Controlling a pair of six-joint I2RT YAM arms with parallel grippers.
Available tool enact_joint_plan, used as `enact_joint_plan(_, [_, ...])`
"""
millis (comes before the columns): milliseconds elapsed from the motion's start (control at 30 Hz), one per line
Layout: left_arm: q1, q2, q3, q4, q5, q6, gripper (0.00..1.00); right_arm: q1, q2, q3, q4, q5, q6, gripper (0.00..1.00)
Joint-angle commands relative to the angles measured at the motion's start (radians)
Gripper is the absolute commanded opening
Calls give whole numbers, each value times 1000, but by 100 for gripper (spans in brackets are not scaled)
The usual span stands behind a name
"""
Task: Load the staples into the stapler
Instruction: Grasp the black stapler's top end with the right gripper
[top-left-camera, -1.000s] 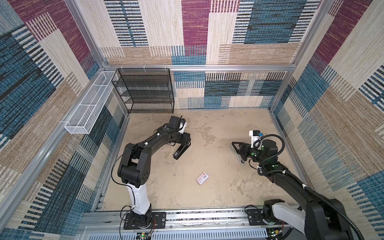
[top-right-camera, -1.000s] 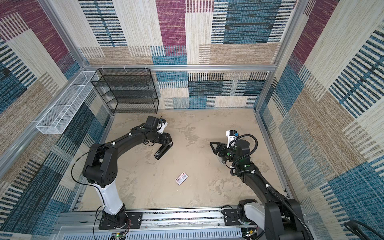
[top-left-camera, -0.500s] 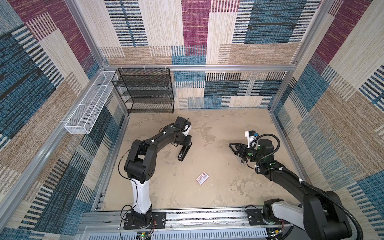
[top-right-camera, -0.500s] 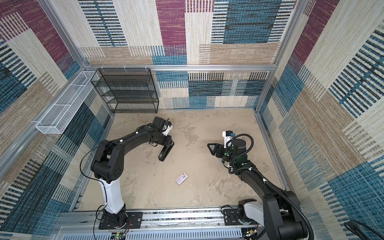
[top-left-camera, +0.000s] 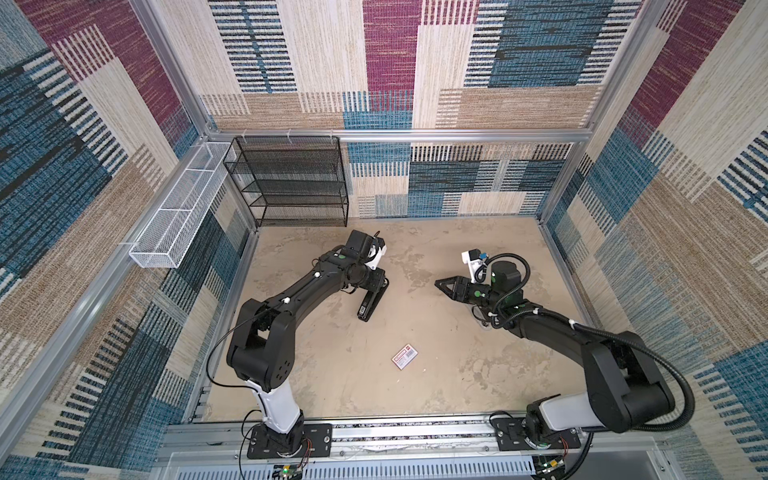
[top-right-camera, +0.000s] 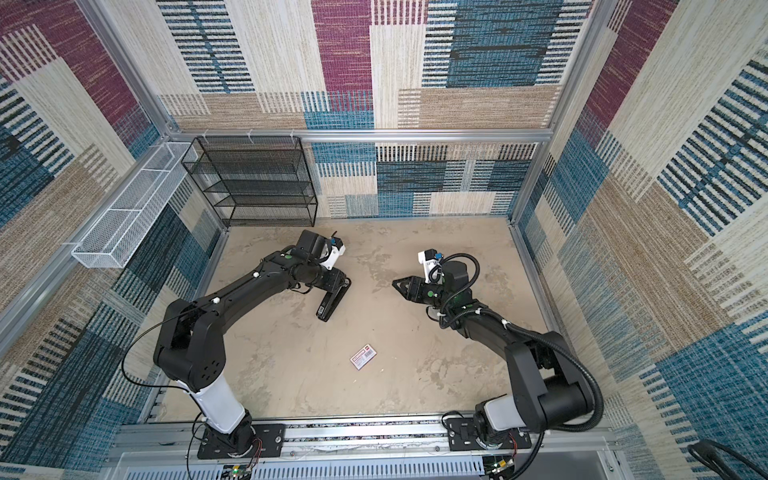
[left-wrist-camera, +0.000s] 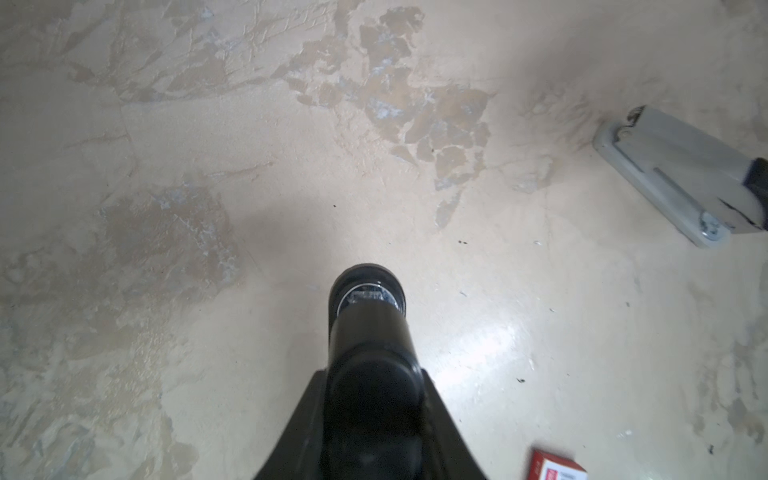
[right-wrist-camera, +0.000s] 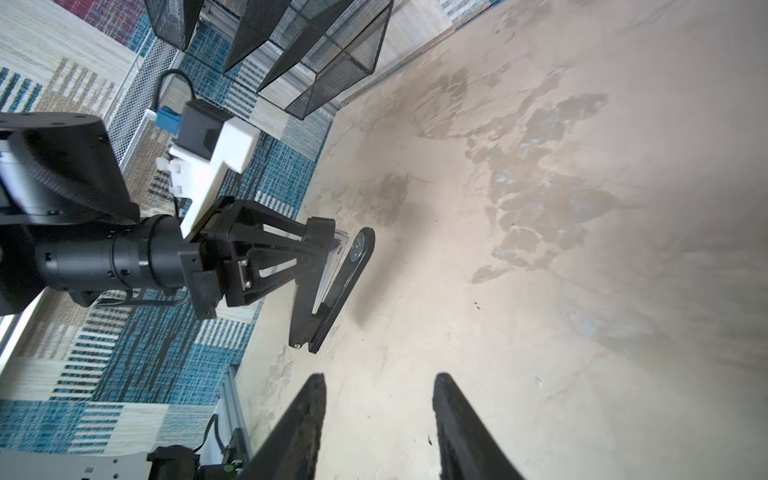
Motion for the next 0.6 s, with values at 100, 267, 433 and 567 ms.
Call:
enact_joint_plan(100, [-25,-89,-36,52,50,-5,0,57,198,171,93,-81,108,40])
enact_joint_plan(267, [-44,-121,-62,65,49,-8,0,96,345,291,105,-107,158,36])
enact_joint_plan(433, [-58,-138,-86,78,38,-14,0,134,429,365,108,-126,185,37])
enact_joint_plan(567, [-65,-152,-101,100,36,-21,0,151,472,390,108,-137,199,33])
